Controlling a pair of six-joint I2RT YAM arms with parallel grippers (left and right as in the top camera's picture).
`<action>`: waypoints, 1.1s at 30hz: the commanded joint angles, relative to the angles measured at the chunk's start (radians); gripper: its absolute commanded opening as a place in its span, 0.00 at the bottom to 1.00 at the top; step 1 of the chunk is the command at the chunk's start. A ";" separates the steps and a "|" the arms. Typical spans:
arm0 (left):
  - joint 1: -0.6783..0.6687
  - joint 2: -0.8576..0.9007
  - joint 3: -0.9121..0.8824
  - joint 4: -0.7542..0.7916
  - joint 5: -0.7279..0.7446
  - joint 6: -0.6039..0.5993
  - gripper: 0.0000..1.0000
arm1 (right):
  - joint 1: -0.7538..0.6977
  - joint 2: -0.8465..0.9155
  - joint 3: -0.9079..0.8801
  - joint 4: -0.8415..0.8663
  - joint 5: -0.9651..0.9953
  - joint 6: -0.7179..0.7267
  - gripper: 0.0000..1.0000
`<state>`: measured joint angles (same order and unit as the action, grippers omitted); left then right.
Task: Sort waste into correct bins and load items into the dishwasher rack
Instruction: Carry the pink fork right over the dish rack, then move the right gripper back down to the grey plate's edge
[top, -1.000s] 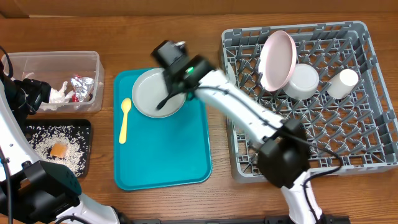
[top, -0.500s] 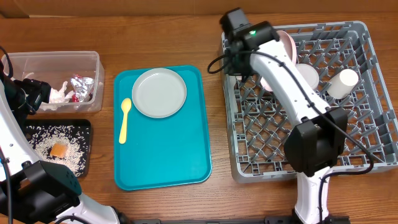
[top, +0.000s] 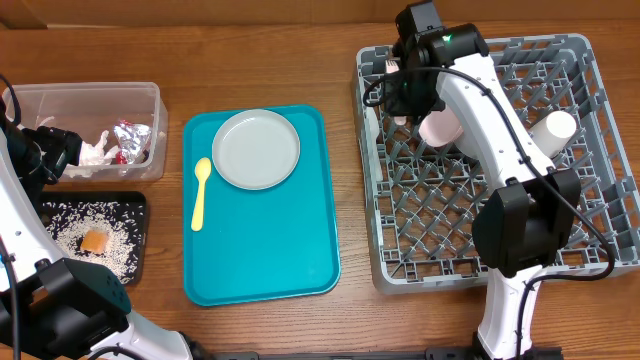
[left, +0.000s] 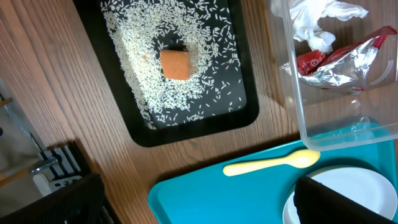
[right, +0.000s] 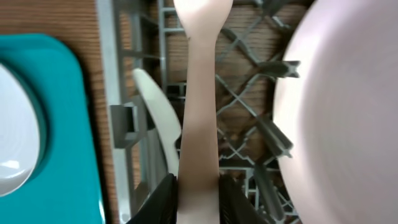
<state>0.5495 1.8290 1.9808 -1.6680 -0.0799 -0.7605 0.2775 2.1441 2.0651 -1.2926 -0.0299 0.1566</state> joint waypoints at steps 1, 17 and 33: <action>-0.003 -0.008 -0.004 0.001 -0.013 -0.014 1.00 | 0.005 -0.036 -0.019 0.026 -0.045 -0.030 0.16; -0.003 -0.008 -0.004 0.001 -0.013 -0.014 1.00 | 0.050 -0.050 -0.040 0.054 -0.050 0.027 0.71; -0.003 -0.008 -0.003 0.001 -0.013 -0.014 1.00 | 0.366 -0.072 -0.044 0.211 -0.125 0.080 0.90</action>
<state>0.5495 1.8290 1.9808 -1.6680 -0.0799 -0.7605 0.5877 2.0876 2.0228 -1.0981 -0.1352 0.2325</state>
